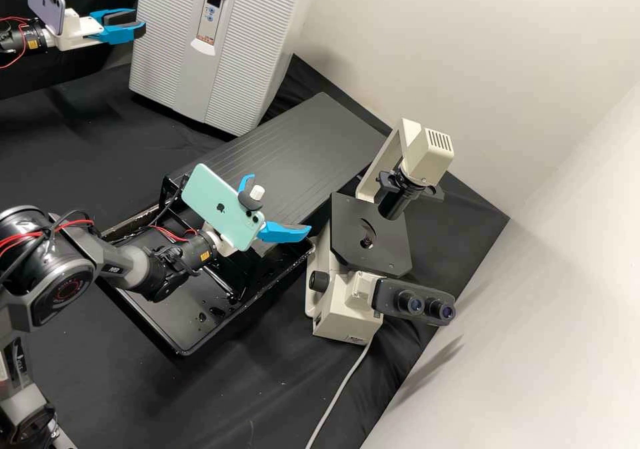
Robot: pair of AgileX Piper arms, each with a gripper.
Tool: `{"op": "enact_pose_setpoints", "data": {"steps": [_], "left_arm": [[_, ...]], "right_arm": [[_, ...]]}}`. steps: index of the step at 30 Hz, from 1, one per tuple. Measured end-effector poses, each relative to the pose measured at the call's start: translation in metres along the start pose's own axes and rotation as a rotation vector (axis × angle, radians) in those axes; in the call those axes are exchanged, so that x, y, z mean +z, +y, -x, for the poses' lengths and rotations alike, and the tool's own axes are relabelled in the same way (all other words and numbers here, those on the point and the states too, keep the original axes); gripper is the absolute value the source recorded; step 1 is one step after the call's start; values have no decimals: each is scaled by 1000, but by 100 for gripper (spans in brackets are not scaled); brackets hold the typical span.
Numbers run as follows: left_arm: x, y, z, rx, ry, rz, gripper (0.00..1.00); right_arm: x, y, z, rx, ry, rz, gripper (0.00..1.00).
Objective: Open the incubator door
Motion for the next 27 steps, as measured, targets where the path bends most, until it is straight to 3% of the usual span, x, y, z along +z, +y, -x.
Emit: {"op": "enact_pose_setpoints", "data": {"steps": [6, 12, 13, 20, 27], "left_arm": [[30, -7, -1, -45, -192, -72, 0], [34, -8, -1, -45, -221, -81, 0], [34, -8, -1, -44, -220, -81, 100], [32, -16, 5, -63, -196, -58, 100], [22, -6, 16, -27, -116, -31, 100]], "right_arm": [[0, 0, 0, 0, 0, 0, 100], [0, 0, 0, 0, 0, 0, 100], [0, 0, 0, 0, 0, 0, 100], [0, 0, 0, 0, 0, 0, 100], [0, 0, 0, 0, 0, 0, 100]]}}
